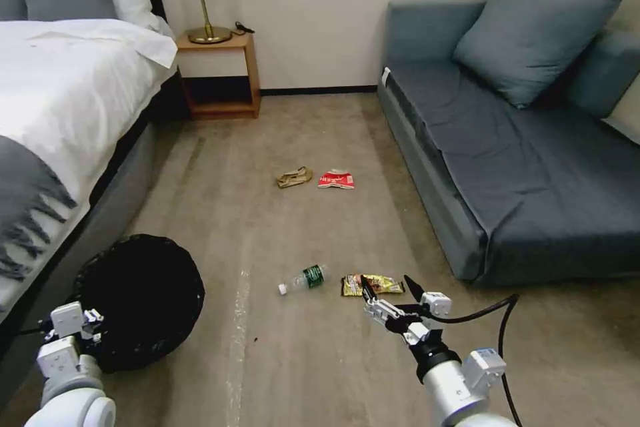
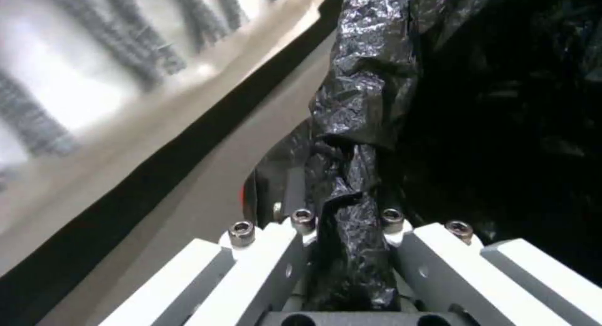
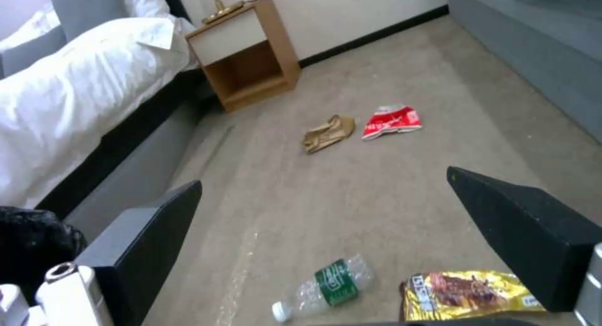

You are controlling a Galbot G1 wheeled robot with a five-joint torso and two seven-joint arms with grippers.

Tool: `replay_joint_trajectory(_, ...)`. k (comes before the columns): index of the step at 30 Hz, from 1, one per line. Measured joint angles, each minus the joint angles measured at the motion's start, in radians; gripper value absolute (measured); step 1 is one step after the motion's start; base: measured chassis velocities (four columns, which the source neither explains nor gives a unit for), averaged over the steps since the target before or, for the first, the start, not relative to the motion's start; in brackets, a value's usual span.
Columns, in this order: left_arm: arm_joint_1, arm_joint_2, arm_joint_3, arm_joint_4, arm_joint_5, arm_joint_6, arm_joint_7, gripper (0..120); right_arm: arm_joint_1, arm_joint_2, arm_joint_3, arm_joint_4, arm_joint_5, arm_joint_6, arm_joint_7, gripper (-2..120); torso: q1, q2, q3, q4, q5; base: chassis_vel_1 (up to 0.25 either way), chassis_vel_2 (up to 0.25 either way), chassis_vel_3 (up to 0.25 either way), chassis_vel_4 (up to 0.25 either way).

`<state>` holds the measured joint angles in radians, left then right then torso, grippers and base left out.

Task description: Pick up the trash bin, then pick up the garbage on the floor and place it into the trash bin.

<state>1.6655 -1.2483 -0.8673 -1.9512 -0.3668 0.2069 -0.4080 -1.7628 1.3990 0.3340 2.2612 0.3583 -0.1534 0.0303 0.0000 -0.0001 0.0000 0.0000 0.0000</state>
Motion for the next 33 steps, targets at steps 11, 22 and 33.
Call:
replay_joint_trajectory(11, -0.002, -0.005, 0.001, 0.002, 0.0, -0.001, 0.001, 3, -0.002, 0.002, 0.001, -0.018, -0.015, 0.008, -0.008, 100, 0.0, 0.0, 0.0, -0.0001, 0.0, -0.116, 0.106, 0.102, -0.103)
replay_joint_trajectory(22, -0.001, -0.006, -0.006, 0.006, -0.006, -0.007, 0.006, 3, -0.001, 0.006, -0.007, -0.04, -0.038, 0.018, -0.011, 100, 0.0, 0.0, 0.0, 0.0, 0.0, -0.11, 0.107, 0.105, -0.105)
replay_joint_trajectory(33, -0.005, -0.007, -0.007, 0.028, -0.006, -0.024, 0.009, 3, 0.017, 0.002, 0.003, -0.07, -0.04, 0.025, -0.011, 100, 0.0, 0.0, 0.0, 0.0, 0.0, -0.112, 0.113, 0.111, -0.107)
